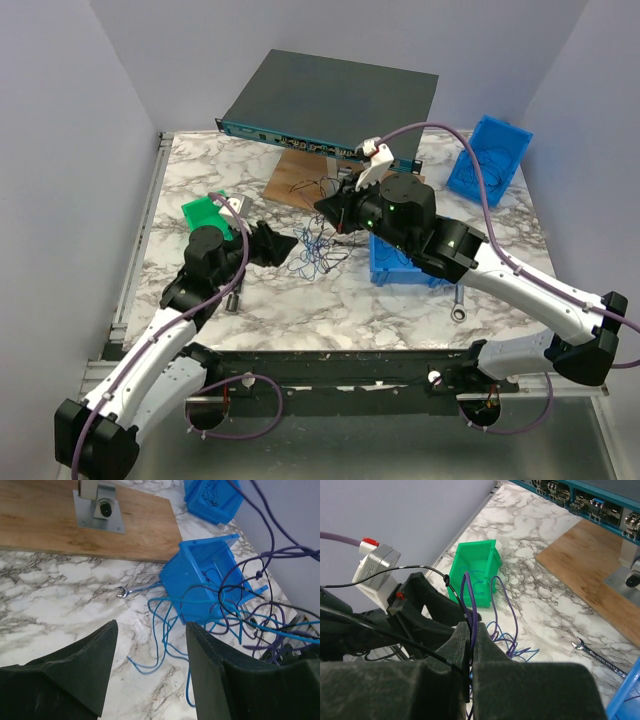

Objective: Untangle the cables
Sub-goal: Untie the cable.

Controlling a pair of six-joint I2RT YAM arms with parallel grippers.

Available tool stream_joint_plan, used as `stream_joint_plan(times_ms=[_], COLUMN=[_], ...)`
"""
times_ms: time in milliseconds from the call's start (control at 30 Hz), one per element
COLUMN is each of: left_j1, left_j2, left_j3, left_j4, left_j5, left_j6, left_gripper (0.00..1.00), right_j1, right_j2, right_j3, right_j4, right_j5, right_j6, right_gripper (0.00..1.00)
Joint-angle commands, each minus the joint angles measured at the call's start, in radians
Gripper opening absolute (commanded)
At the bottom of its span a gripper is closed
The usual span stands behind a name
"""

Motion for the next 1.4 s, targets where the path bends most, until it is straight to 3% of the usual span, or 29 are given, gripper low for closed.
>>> stream_joint_plan(times_ms=[0, 167, 300, 367, 433, 467, 667, 800, 1033, 1233, 1367], left_j1=[-0.004, -0.022, -0.033, -0.035, -0.035, -0.035, -0.018, 0.066, 0.230, 0.362, 0.529], left_j2=[0.080, 0.143, 0.216, 0.250, 0.266, 0.267, 0.214, 0.119, -0.010, -0.085, -0.069], left_j3=[0.048, 0.059, 0.045, 0.034, 0.034, 0.040, 0.103, 0.114, 0.173, 0.342, 0.467], left_j4=[0.100, 0.132, 0.286, 0.379, 0.419, 0.415, 0.144, -0.067, -0.287, -0.496, -0.613], left_j5=[0.101, 0.082, 0.126, 0.157, 0.167, 0.157, -0.067, -0.271, -0.233, -0.327, -0.403], left_j6=[0.038, 0.066, 0.088, 0.091, 0.091, 0.092, 0.106, 0.021, -0.175, -0.096, -0.073], left_gripper=[0.60, 0.60, 0.62, 0.43, 0.06, 0.00, 0.00, 0.00, 0.00, 0.00, 0.00], right_j1=[-0.003, -0.002, -0.003, -0.003, -0.002, -0.002, -0.003, -0.010, -0.012, -0.012, -0.012], right_j2=[0.005, -0.003, -0.016, -0.026, -0.038, -0.044, -0.114, -0.159, -0.298, -0.346, -0.301], right_j3=[0.052, 0.057, 0.054, 0.051, 0.046, 0.043, -0.039, -0.128, -0.264, -0.322, -0.285], right_j4=[-0.030, -0.030, -0.030, -0.032, -0.040, -0.047, -0.107, -0.158, -0.183, -0.092, -0.119], right_j5=[-0.023, -0.028, -0.031, -0.029, -0.006, 0.013, 0.231, 0.371, 0.676, 0.540, 0.561], right_j6=[-0.004, 0.004, 0.013, 0.018, 0.018, 0.018, 0.000, 0.009, 0.042, 0.026, 0.025], right_gripper=[0.01, 0.01, 0.01, 0.01, 0.01, 0.01, 0.01, 0.01, 0.01, 0.01, 0.01])
